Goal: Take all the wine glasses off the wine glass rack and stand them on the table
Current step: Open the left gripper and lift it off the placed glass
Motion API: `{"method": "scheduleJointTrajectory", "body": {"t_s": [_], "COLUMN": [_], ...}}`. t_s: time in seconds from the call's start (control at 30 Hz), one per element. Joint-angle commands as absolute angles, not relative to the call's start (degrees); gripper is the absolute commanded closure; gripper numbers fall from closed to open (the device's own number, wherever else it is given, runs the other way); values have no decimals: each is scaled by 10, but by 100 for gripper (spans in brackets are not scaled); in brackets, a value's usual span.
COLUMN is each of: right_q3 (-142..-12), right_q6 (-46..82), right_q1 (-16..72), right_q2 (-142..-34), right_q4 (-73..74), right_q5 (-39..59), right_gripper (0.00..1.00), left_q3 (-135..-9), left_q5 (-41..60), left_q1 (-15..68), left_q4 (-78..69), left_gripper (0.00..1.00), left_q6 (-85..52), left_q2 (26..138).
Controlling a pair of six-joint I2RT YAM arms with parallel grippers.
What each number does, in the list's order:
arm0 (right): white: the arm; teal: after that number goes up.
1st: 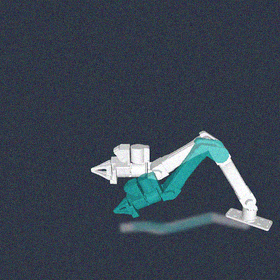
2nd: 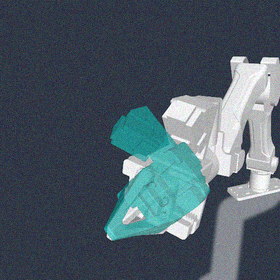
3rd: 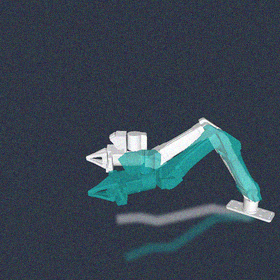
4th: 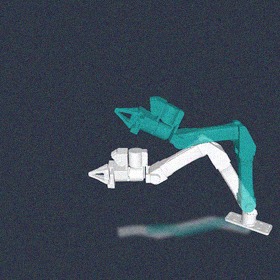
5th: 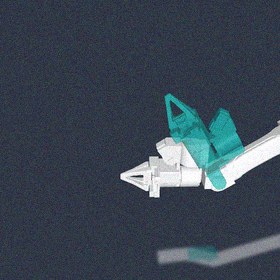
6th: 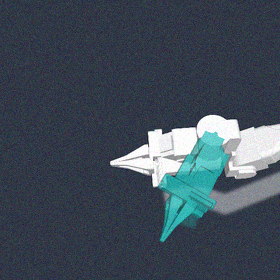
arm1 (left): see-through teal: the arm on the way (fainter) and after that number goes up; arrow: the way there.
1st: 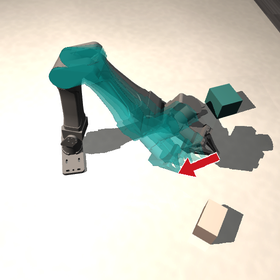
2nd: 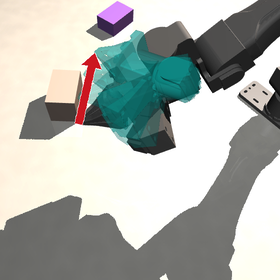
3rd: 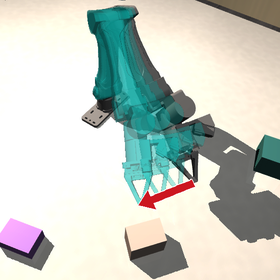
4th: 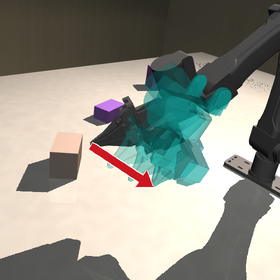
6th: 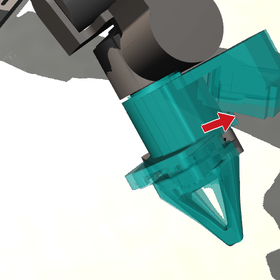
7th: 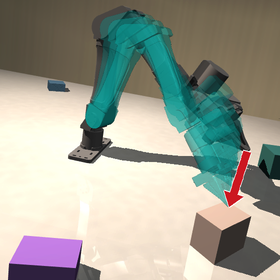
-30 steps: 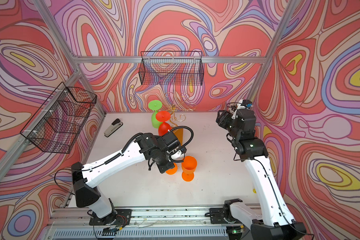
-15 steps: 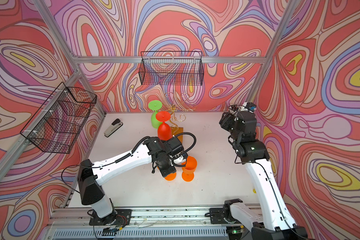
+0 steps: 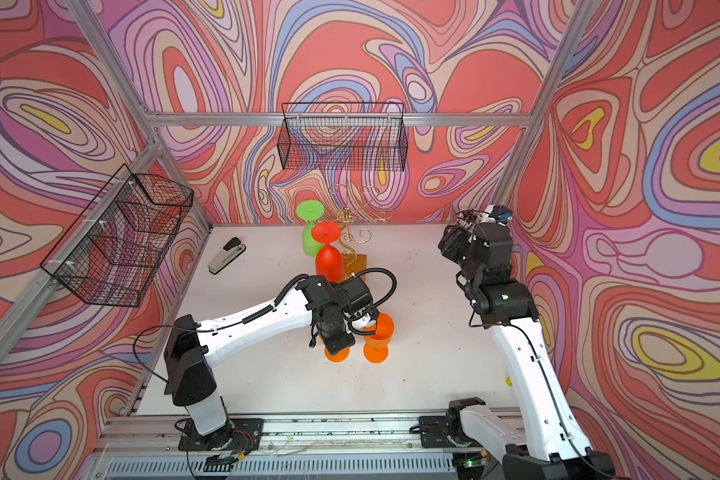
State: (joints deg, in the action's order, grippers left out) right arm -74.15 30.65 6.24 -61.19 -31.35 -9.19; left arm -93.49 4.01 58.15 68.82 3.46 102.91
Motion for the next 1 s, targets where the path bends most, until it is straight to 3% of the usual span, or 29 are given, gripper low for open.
{"method": "scheduleJointTrajectory", "body": {"t_s": [0.0,0.1,0.3,0.4,0.73,0.97], "right_q3": [-734,-734,-729,-731,-747,-746], "right_q6": [301,301,303,304,320,332], "right_q1": [62,62,62,62,62,62], "right_q2": [-612,-613,-612,-608,-591,-608], "right_q4": [-313,-312,-310,-309,-282,-255], "right_q5": [-89,-90,-87,-86,0,65], "right_gripper": [31,32,31,32,32,33], "left_q3": [-955,-962,-984,-1002,-972,-820], "left_q5": [44,60,71,59,-49,70], "left_q1": [583,583,583,583,566,396], "left_q4": [704,706,710,713,550,347], "left_gripper": [67,50,30,25,26,29], "left_q6": [34,36,34,28,-49,-215], "left_q2": [1032,1022,989,957,692,531]}}
